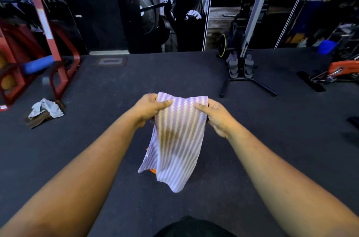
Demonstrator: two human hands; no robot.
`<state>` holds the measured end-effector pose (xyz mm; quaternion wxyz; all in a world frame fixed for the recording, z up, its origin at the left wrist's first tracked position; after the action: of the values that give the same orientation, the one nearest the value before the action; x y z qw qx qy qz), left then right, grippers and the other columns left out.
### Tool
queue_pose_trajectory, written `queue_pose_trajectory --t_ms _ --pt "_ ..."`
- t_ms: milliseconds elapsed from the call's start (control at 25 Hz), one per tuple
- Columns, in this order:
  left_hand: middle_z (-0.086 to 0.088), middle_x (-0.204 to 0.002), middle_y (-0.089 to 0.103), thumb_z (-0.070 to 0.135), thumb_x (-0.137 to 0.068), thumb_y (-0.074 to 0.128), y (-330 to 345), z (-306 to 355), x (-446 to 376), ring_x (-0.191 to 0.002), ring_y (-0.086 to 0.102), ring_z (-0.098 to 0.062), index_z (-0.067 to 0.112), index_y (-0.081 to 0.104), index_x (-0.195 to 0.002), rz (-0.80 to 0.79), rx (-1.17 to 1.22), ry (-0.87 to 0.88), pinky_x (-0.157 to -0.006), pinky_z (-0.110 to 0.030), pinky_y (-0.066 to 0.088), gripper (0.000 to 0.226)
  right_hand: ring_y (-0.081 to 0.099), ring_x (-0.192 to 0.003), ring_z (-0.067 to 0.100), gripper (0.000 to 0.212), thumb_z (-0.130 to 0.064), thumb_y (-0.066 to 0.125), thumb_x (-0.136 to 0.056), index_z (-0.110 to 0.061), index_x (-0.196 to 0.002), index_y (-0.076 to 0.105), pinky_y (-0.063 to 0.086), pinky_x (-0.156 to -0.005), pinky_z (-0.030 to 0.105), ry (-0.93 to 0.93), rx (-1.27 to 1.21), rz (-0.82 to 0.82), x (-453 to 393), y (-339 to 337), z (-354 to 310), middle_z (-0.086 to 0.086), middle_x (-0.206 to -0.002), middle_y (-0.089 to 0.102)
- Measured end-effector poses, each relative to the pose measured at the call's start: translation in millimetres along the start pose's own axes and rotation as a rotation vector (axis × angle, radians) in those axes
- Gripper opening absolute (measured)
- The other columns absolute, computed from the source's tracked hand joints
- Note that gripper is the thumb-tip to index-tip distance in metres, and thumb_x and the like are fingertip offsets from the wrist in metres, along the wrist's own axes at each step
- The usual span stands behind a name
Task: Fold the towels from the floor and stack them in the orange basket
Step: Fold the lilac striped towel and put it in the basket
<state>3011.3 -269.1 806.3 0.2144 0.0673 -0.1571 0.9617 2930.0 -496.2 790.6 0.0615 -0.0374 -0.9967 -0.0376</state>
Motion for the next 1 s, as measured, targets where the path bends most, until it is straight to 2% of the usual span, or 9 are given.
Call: queue_pose_trajectory --t_ms 120,200,320,440,560,680,760,840,1000 --pt "-0.004 -0.061 0.051 0.043 -0.088 0.078 -11.8 15.4 -5.7 -0.054 0.048 -0.020 0.010 0.049 -0.068 0.255 -0.220 0.020 -0.048 -0.029 0.038 0.048 0.074 -0.102 0.030 0.022 -0.017 0.074 -0.094 -0.007 -0.112 0.070 0.059 -0.089 0.042 -0.083 0.077 0.051 -1.2 2.8 -10.7 0.014 -0.109 0.077" --pt "-0.006 -0.065 0.053 0.050 -0.087 0.076 -13.8 15.9 -11.1 -0.058 0.053 -0.025 0.014 0.046 -0.068 0.314 -0.288 -0.013 -0.049 -0.034 0.044 0.052 0.070 -0.107 0.039 0.023 -0.016 0.076 -0.092 -0.005 -0.111 0.071 0.054 -0.097 0.051 -0.127 0.081 0.122 -4.5 1.2 -15.7 0.019 -0.109 0.076" --pt "-0.011 -0.099 0.065 0.062 -0.084 0.070 -8.1 13.8 -13.6 -0.083 0.065 -0.030 0.006 0.056 -0.105 0.284 -0.192 -0.088 -0.054 -0.035 0.050 0.062 0.071 -0.104 0.040 0.022 -0.022 0.079 -0.090 -0.007 -0.104 0.073 0.054 -0.097 0.058 -0.143 0.098 0.190 -5.7 -1.3 -17.1 0.017 -0.104 0.077" --pt "-0.007 -0.126 0.056 0.051 -0.093 0.070 3.1 23.7 -7.6 -0.111 0.062 -0.024 0.008 0.038 -0.133 0.295 -0.069 -0.050 -0.080 -0.037 0.053 0.067 0.073 -0.100 0.035 0.031 -0.025 0.082 -0.087 -0.005 -0.106 0.067 0.056 -0.095 0.056 -0.136 0.086 0.252 -2.6 -9.9 -20.7 0.016 -0.103 0.077" --pt "-0.009 -0.126 0.053 0.041 -0.094 0.072 6.2 33.6 -1.6 -0.116 0.060 -0.023 0.015 0.029 -0.143 0.237 0.008 0.007 -0.097 -0.040 0.053 0.070 0.073 -0.090 0.022 0.043 -0.028 0.084 -0.085 -0.013 -0.113 0.056 0.058 -0.085 0.045 -0.111 0.113 0.320 -1.0 -19.5 -28.5 0.009 -0.098 0.074" --pt "-0.009 -0.110 0.063 0.016 -0.088 0.081 3.5 33.0 -0.6 -0.105 0.066 -0.022 0.016 0.037 -0.146 0.048 -0.017 0.073 -0.093 -0.039 0.058 0.073 0.071 -0.094 0.023 0.050 -0.021 0.086 -0.083 -0.021 -0.119 0.051 0.055 -0.087 0.040 -0.091 0.144 0.288 -3.3 -30.1 -36.4 0.012 -0.101 0.070" --pt "-0.004 -0.111 0.065 0.002 -0.085 0.081 -1.6 39.6 -1.5 -0.103 0.066 -0.019 0.013 0.045 -0.146 0.000 -0.099 0.115 -0.085 -0.035 0.058 0.072 0.072 -0.103 0.029 0.056 -0.007 0.084 -0.081 -0.021 -0.126 0.055 0.057 -0.094 0.043 -0.096 0.159 0.164 -4.9 -30.6 -40.6 0.018 -0.113 0.071" --pt "-0.007 -0.122 0.067 0.002 -0.084 0.082 -9.8 47.9 -4.6 -0.110 0.067 -0.022 0.012 0.049 -0.146 0.033 -0.251 0.138 -0.089 -0.043 0.059 0.072 0.073 -0.098 0.023 0.056 0.004 0.080 -0.082 -0.014 -0.130 0.058 0.059 -0.090 0.037 -0.115 0.231 0.093 -3.5 -28.1 -46.8 0.018 -0.113 0.073" --pt "-0.005 -0.132 0.068 0.020 -0.077 0.089 -19.5 72.8 -7.0 -0.121 0.063 -0.027 0.013 0.065 -0.134 0.112 -0.794 0.226 -0.100 -0.042 0.053 0.062 0.068 -0.077 0.015 0.040 -0.012 0.090 -0.074 -0.022 -0.108 0.072 0.055 -0.073 0.036 -0.176 0.526 0.164 -2.4 -29.4 -58.0 0.014 -0.092 0.077"
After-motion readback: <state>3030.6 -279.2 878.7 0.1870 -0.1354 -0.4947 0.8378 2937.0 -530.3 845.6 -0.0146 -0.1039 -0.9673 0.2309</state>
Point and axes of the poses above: each hand's wrist, its own x-axis away from the middle knuckle, its own y-axis out of the palm, z = x × y, the point moved 4 cm from there along -x, towards the middle knuckle
